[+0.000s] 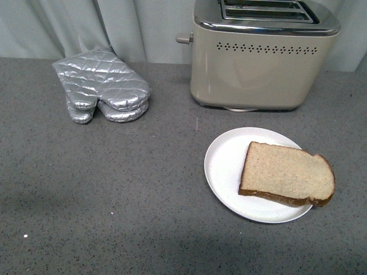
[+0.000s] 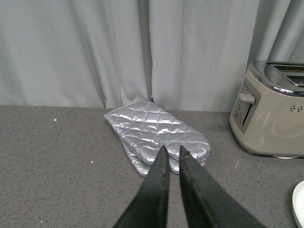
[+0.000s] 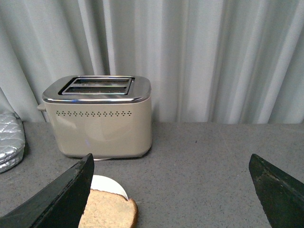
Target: Put bread into toaster
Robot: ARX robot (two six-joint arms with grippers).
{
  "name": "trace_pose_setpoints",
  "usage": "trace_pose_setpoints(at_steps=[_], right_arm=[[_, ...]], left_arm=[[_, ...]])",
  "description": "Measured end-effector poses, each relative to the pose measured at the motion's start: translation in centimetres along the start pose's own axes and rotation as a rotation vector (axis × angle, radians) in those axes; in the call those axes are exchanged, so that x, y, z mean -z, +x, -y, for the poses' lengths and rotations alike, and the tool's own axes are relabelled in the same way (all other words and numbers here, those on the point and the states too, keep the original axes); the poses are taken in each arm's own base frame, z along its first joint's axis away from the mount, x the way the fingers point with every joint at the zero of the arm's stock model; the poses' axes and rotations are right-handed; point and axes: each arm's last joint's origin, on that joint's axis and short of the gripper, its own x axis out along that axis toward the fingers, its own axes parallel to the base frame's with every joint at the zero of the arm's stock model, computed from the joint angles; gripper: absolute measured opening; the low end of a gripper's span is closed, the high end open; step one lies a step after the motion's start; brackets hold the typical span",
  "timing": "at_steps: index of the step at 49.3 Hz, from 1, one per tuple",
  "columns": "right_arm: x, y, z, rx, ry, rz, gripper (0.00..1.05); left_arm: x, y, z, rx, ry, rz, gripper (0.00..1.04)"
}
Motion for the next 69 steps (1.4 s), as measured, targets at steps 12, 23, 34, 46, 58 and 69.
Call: trace_pose_setpoints(at_steps=[12, 23, 34, 46, 58, 69], right_arm=[[0.0, 0.0, 0.0, 0.000, 0.000, 0.000, 0.95], [0.0, 0.0, 0.0, 0.000, 0.000, 0.000, 0.95], [0.0, 0.0, 0.0, 0.000, 0.000, 0.000, 0.95], [0.0, 0.0, 0.0, 0.000, 0.000, 0.000, 0.95], [0.0, 0.0, 0.0, 0.000, 0.000, 0.000, 0.95], [0.0, 0.0, 0.0, 0.000, 0.000, 0.000, 0.95]], left_arm=[[-0.1, -1.9, -1.0, -0.006, 0.007, 0.002, 0.04], [-0.2, -3.0, -2.1, -0.009, 0.008, 0.007, 0.04], [-0.8, -4.1, -2.2, -0.007, 0.008, 0.026, 0.04], [-1.0, -5.0, -2.1, -0.007, 0.008, 0.035, 0.04], [-1.1, -5.7, -2.1, -0.007, 0.008, 0.039, 0.04], [-1.1, -6.3, -2.1, -0.007, 0.008, 0.040, 0.04]])
